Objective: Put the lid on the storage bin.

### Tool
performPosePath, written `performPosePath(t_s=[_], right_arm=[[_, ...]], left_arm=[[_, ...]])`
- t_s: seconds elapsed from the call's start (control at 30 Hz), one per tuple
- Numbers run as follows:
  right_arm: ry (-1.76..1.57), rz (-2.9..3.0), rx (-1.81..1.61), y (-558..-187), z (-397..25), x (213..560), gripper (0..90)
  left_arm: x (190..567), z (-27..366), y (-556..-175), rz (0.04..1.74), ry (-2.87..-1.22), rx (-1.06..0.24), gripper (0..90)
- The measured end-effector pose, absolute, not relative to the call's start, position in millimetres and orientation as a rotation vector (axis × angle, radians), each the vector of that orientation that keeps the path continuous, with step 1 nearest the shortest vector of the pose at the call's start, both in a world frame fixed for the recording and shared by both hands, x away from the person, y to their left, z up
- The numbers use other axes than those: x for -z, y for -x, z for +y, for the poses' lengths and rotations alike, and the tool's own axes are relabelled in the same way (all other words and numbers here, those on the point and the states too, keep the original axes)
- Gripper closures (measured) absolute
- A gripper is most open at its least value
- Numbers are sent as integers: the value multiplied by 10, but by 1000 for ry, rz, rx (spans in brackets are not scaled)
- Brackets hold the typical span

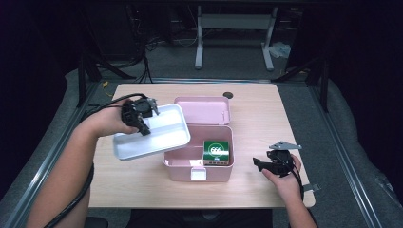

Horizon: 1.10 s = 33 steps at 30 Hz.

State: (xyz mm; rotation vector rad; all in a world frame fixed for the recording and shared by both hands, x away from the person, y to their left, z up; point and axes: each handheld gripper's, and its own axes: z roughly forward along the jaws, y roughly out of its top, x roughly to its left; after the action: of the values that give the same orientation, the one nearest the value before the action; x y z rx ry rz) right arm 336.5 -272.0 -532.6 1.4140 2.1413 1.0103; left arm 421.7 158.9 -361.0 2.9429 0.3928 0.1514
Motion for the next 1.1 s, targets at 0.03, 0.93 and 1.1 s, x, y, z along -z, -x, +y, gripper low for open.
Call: performPosePath(t_s=[0.03, 0.93, 1.1], right_arm=[[-1413, 2143, -1011, -3365, -2721, 5325, 327], [-1409, 2148, -1037, -3358, -2727, 5317, 334], [-1406, 2146, -1035, -3364, -2718, 5327, 334]], left_arm=[[3616, 1506, -4219, 368, -2942, -144, 887], [3956, 315, -4156, 31, -2943, -63, 887], [3967, 326, -4155, 17, -2933, -75, 885]])
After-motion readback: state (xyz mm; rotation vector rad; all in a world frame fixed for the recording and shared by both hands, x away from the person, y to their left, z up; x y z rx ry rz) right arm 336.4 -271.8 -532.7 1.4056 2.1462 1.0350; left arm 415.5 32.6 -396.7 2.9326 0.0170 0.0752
